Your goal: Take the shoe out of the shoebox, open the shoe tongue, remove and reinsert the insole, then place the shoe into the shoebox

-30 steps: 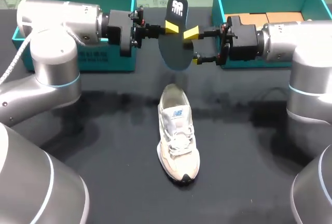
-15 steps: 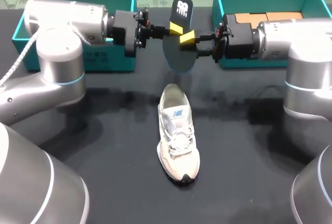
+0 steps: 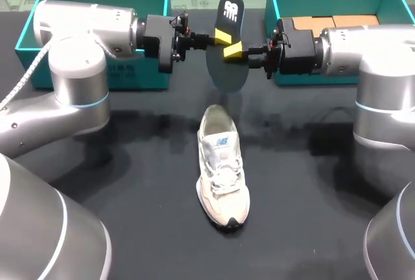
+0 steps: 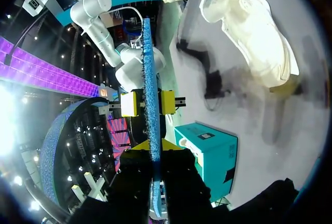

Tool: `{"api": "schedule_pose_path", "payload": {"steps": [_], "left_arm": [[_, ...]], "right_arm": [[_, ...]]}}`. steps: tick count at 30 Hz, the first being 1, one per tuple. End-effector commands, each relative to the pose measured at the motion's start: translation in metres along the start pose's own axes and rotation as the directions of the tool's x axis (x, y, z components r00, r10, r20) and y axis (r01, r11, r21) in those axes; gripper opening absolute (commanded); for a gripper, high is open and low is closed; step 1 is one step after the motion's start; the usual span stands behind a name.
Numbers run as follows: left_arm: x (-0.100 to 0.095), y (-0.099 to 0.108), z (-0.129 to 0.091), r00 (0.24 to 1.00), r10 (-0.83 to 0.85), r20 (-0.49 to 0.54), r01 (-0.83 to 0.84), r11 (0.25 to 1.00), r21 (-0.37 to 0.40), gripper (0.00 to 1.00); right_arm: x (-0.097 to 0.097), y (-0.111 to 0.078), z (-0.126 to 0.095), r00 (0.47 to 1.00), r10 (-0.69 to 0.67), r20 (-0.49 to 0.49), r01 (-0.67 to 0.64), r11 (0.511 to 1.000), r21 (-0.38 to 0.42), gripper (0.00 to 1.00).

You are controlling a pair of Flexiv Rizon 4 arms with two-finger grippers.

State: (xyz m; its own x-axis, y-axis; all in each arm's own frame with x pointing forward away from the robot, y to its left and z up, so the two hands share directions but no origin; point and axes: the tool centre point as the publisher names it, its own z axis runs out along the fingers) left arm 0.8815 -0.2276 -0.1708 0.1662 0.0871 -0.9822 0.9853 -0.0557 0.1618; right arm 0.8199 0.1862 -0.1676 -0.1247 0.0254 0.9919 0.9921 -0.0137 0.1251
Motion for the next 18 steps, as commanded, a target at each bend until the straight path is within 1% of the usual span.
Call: {"api": "schedule_pose_path", "payload": {"steps": [1, 3, 4, 5, 6, 7, 12, 13, 14, 15, 18], "left_arm": [[0.0, -0.002, 0.0, 1.0, 0.004, 0.002, -0.004, 1.0, -0.008, 0.0], [0.001, -0.003, -0.001, 1.0, 0.004, 0.004, -0.004, 1.0, -0.01, 0.0], [0.001, -0.003, -0.001, 1.0, 0.003, 0.005, -0.003, 1.0, -0.011, 0.0], [0.001, -0.003, -0.001, 1.0, 0.003, 0.007, -0.003, 1.0, -0.012, 0.0], [0.001, -0.003, -0.001, 1.0, 0.002, 0.009, -0.002, 1.0, -0.013, 0.0], [0.001, -0.003, -0.001, 1.0, 0.002, 0.01, -0.002, 1.0, -0.014, 0.0], [0.001, -0.005, 0.0, 1.0, 0.002, 0.01, -0.002, 1.0, -0.012, 0.0], [0.001, -0.006, 0.0, 1.0, -0.006, 0.008, 0.006, 1.0, -0.005, 0.18], [-0.001, -0.008, -0.002, 1.0, -0.016, 0.008, 0.016, 1.0, 0.005, 0.74], [-0.003, -0.011, -0.004, 1.0, -0.027, 0.006, 0.027, 1.0, 0.012, 1.0], [-0.011, -0.019, -0.018, 0.998, -0.058, -0.021, 0.059, 0.998, 0.032, 1.0]], "right_arm": [[0.0, -0.001, 0.0, 1.0, 0.002, 0.003, -0.002, 1.0, -0.003, 0.24], [0.0, -0.001, 0.0, 1.0, 0.003, 0.003, -0.003, 1.0, -0.005, 0.22], [0.0, -0.001, 0.0, 1.0, 0.005, 0.002, -0.005, 1.0, -0.005, 0.19], [-0.001, -0.001, 0.0, 1.0, 0.006, 0.001, -0.006, 1.0, -0.007, 0.13], [-0.001, -0.001, 0.0, 1.0, 0.007, 0.0, -0.007, 1.0, -0.008, 0.02], [-0.001, -0.001, 0.0, 1.0, 0.008, -0.001, -0.008, 1.0, -0.008, 0.0], [-0.001, -0.002, 0.0, 1.0, 0.006, -0.003, -0.006, 1.0, -0.015, 0.0], [-0.001, -0.002, -0.001, 1.0, 0.004, -0.002, -0.004, 1.0, -0.021, 0.0], [-0.002, -0.002, -0.002, 1.0, 0.003, -0.002, -0.003, 1.0, -0.023, 0.0], [-0.002, -0.002, -0.003, 1.0, -0.002, -0.005, 0.001, 1.0, -0.027, 0.0], [-0.005, -0.002, -0.006, 1.0, -0.018, -0.002, 0.018, 0.999, -0.039, 0.0]]}}
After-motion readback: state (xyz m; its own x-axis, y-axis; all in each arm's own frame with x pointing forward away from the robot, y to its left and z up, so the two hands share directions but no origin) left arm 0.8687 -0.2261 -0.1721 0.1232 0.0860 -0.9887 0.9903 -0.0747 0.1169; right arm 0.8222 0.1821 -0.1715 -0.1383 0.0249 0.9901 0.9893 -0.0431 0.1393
